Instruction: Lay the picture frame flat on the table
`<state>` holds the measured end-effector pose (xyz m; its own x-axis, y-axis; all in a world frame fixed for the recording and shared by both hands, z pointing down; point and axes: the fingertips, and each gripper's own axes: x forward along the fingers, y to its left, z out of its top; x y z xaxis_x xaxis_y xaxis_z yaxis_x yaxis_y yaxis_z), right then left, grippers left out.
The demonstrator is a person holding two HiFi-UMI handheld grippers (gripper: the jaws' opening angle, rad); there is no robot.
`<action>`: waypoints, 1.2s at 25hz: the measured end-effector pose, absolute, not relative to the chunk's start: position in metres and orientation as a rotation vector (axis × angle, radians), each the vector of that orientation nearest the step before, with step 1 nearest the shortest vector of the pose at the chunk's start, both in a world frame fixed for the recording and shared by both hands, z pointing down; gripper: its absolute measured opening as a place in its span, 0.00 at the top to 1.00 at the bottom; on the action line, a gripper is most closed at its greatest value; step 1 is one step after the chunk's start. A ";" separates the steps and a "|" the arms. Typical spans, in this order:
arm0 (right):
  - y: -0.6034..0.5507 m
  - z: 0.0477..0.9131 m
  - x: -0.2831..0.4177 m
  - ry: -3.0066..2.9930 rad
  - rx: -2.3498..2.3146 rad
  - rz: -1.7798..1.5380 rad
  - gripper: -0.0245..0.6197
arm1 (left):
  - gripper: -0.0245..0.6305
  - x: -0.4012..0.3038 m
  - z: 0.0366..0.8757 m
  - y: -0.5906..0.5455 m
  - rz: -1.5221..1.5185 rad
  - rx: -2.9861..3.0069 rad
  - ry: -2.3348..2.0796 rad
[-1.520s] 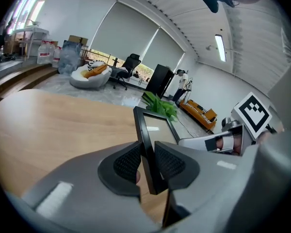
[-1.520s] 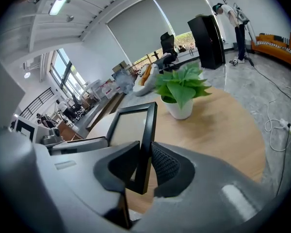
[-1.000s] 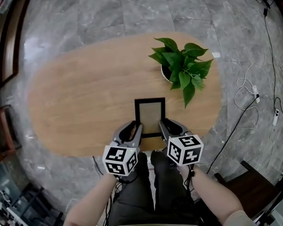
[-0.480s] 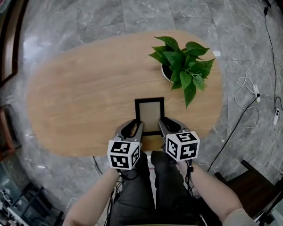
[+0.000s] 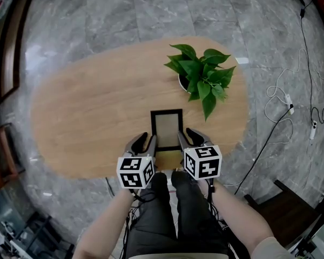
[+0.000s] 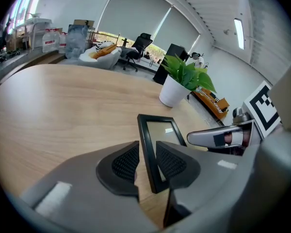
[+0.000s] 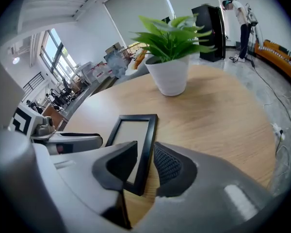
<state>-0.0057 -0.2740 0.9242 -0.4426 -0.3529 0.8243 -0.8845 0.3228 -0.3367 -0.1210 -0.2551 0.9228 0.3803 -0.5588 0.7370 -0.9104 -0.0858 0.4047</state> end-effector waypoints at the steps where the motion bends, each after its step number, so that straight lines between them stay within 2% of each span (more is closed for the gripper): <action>1: -0.277 0.915 -0.007 -1.967 1.087 1.058 0.80 | 0.78 -0.123 0.915 -0.258 0.504 1.782 -1.301; 8: -0.296 0.826 -0.007 -2.075 1.125 0.948 0.91 | 0.86 -0.135 0.830 -0.275 0.512 1.913 -1.355; 17: -0.320 0.662 -0.020 -2.280 1.147 0.634 0.93 | 0.91 -0.142 0.693 -0.293 0.500 2.109 -1.419; 30: -0.313 0.439 -0.033 -2.577 1.177 0.474 0.95 | 0.93 -0.149 0.480 -0.294 0.383 2.350 -1.604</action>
<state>-0.0326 -0.3130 0.4390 -0.6343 -0.6779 0.3717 -0.7658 0.6168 -0.1819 -0.1490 -0.2939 0.4801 0.3521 -0.8621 0.3643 -0.9337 -0.3506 0.0728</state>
